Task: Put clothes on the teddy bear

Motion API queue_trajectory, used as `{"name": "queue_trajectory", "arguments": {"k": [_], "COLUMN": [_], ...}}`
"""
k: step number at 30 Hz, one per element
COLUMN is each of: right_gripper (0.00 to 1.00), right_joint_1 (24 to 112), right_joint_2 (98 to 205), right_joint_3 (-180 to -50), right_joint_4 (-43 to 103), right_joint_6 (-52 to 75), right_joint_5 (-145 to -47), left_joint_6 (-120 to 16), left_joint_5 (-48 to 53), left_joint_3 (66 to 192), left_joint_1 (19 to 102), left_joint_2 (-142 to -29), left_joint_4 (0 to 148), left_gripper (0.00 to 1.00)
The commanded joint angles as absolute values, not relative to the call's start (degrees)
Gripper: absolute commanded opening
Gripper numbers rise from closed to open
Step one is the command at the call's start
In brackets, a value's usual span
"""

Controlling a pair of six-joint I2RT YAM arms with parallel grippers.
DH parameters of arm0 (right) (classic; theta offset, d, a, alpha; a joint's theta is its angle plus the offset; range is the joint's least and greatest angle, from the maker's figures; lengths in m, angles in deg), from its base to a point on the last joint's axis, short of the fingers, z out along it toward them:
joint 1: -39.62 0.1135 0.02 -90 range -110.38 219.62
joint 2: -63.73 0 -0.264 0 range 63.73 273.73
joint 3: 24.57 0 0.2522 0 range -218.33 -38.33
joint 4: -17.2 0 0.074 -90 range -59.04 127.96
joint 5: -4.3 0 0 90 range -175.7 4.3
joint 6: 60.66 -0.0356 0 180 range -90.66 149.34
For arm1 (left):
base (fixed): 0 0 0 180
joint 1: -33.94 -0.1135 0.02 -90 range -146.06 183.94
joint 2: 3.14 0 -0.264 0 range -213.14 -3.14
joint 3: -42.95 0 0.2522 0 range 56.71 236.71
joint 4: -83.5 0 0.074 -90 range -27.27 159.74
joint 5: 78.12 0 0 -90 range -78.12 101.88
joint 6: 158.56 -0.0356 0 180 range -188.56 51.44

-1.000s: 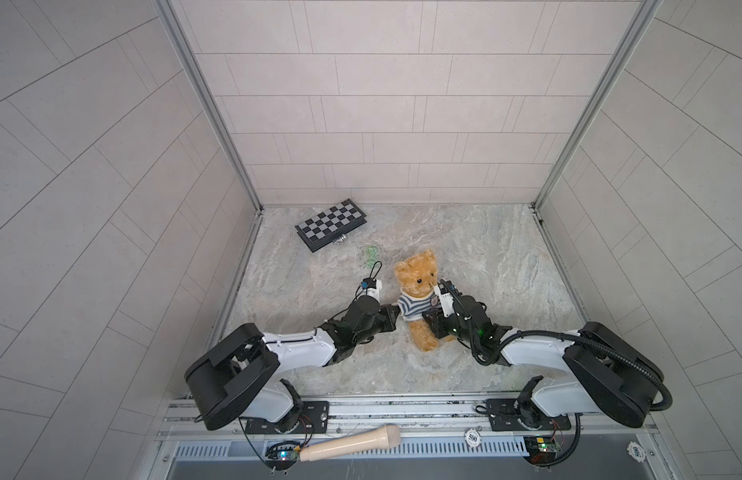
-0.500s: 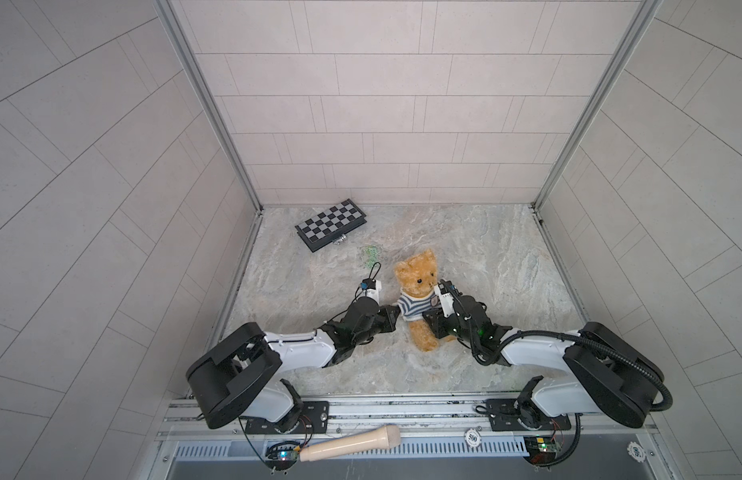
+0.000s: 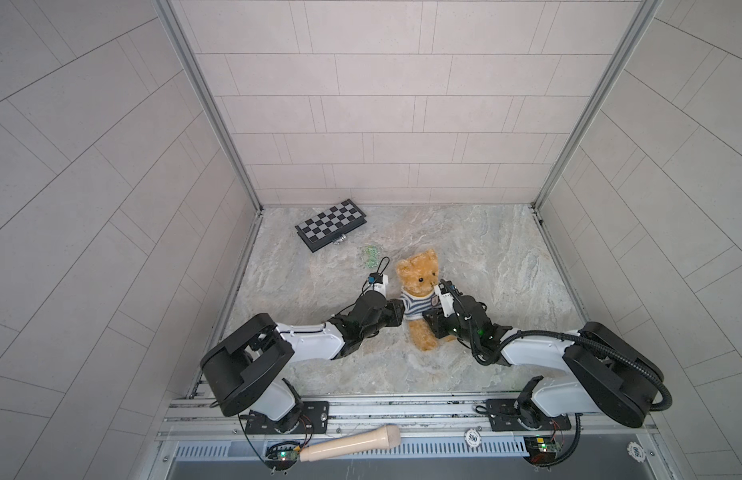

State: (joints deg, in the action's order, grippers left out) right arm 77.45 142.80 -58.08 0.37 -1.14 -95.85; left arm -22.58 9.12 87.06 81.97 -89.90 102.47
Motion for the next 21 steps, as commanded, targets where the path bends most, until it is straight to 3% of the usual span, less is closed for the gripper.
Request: {"name": "queue_trajectory", "arguments": {"k": [1, 6, 15, 21], "right_gripper": [0.28, 0.28, 0.28, 0.46], "right_joint_1": [77.24, 77.09, 76.6, 78.47], "right_joint_2": [144.1, 144.21, 139.67, 128.53], "right_joint_3": [-57.66, -57.64, -57.29, -58.9], "right_joint_4": [3.02, 3.14, 7.72, 20.75], "right_joint_6": [-1.86, -1.66, -0.05, 3.87], "right_joint_5": [-95.72, -95.62, -94.86, -90.28], "left_joint_6": [-25.73, -26.55, -25.39, -22.13], "left_joint_5": [9.5, 9.21, 7.04, 3.81], "left_joint_3": [89.52, 91.49, 91.27, 88.98], "left_joint_1": [81.94, 81.92, 80.92, 80.93], "left_joint_2": [-92.53, -95.21, -96.33, -95.78], "left_joint_4": [102.46, 102.29, 103.77, 106.18], "left_gripper": [0.26, 0.24, 0.04, 0.0]}}
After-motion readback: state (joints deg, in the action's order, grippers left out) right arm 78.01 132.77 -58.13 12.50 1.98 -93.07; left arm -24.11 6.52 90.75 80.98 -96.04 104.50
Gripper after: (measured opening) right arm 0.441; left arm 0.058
